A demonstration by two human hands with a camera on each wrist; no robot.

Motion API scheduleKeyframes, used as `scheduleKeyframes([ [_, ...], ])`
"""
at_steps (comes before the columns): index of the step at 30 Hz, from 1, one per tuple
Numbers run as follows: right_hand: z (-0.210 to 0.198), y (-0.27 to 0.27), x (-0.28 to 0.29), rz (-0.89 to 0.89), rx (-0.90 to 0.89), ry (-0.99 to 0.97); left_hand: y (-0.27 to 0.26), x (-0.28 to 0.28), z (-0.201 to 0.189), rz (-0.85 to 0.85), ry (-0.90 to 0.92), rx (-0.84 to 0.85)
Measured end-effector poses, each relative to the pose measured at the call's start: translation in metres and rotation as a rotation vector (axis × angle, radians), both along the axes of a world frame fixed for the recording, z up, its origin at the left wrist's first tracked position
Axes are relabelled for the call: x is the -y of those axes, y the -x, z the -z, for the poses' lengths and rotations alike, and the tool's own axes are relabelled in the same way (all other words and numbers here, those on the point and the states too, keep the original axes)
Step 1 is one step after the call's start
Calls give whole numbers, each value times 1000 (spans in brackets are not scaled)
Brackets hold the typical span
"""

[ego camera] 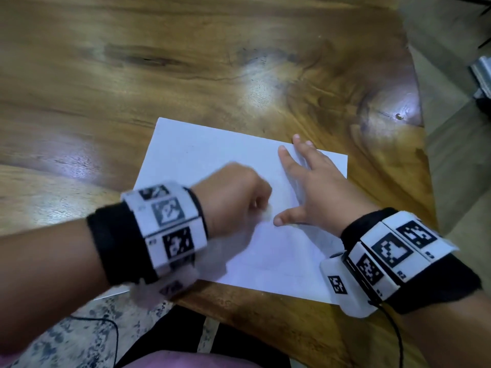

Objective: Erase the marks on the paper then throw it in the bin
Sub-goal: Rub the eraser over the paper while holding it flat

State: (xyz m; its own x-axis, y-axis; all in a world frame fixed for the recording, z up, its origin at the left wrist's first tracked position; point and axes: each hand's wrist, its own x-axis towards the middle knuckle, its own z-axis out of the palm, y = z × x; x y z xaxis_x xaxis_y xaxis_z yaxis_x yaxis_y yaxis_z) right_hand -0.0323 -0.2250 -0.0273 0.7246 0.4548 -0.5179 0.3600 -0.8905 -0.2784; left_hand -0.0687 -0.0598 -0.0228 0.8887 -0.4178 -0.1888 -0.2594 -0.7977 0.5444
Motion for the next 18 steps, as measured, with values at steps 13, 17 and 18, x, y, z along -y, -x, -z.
scheduleKeyframes([
  [13,1,-1,0,-1,4,27,22,3,1,103,24,-72],
  [17,1,1,1,0,-1,15,-3,-6,-1,30,-39,-40],
  [18,1,1,1,4,-3,12,-11,-7,-1,-25,-38,-10],
])
